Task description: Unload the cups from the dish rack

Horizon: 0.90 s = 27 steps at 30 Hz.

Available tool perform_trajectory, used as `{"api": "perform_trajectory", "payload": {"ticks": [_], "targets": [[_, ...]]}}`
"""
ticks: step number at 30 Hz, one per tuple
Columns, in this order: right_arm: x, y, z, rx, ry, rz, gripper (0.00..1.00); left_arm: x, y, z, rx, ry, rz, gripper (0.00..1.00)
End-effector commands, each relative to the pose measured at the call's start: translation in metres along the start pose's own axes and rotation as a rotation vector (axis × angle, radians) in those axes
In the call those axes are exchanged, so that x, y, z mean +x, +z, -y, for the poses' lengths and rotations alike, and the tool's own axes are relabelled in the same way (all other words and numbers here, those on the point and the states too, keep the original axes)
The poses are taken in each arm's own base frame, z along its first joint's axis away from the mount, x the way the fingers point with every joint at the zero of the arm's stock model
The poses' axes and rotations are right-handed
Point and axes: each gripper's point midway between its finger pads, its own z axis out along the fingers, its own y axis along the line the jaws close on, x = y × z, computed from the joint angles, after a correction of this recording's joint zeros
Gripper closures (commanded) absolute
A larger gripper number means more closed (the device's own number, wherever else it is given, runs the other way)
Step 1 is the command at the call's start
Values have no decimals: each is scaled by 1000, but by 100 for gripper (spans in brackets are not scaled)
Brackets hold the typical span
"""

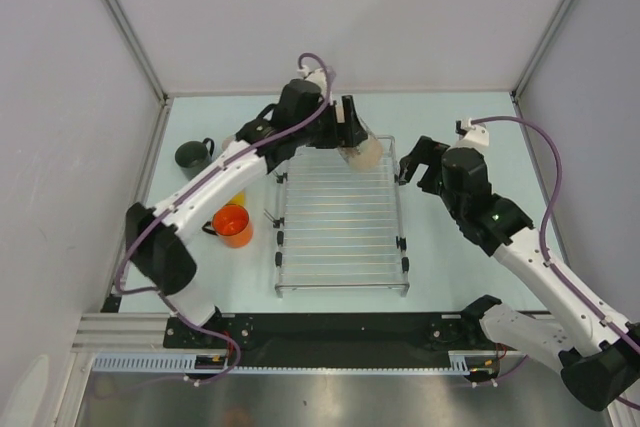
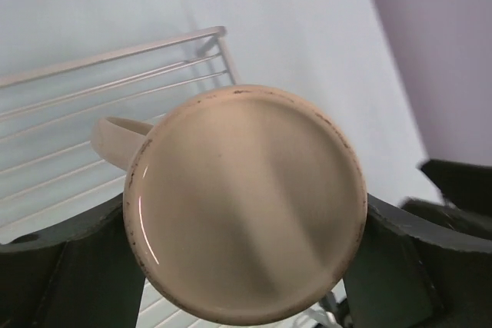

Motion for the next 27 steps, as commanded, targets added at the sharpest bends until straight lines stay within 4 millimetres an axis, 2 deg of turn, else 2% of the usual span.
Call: {"api": "perform_trajectory", "payload": {"ticks": [1, 2, 4, 6, 13, 15, 16, 18, 19, 20, 21, 22, 23, 27], "targets": [[-20, -3, -14, -96, 98, 58, 0, -63, -73, 56, 372, -118, 257, 100], [-24, -3, -16, -111, 112, 70, 0, -53, -68, 50, 394, -133, 265, 100], [-24, -7, -20, -150, 136, 71, 0, -58, -81, 50, 449, -170, 307, 100], [-30, -10, -26, -192, 157, 86, 0, -52, -82, 47, 504, -209, 310, 100], [-41, -28, -44, -353, 221, 123, 0, -39, -99, 56, 720, -288, 339, 100], [-41, -31, -50, -417, 240, 125, 0, -33, -107, 59, 798, -308, 361, 100], [-40, -33, -53, -442, 262, 118, 0, -36, -117, 64, 853, -295, 401, 100], [-41, -38, -59, -504, 278, 121, 0, -23, -119, 60, 893, -328, 384, 100], [-41, -39, -60, -520, 287, 118, 0, -25, -131, 64, 949, -312, 424, 100], [-41, -43, -67, -574, 305, 103, 1, -15, -132, 61, 968, -347, 405, 99], [-37, -42, -66, -586, 319, 91, 0, -12, -133, 60, 989, -357, 407, 100], [-36, -42, -67, -608, 331, 79, 0, -13, -144, 62, 1035, -342, 435, 100], [-36, -49, -77, -677, 355, 59, 0, -6, -143, 60, 1043, -362, 418, 100], [-32, -53, -84, -747, 391, 33, 0, 1, -144, 56, 1056, -373, 414, 100]]}}
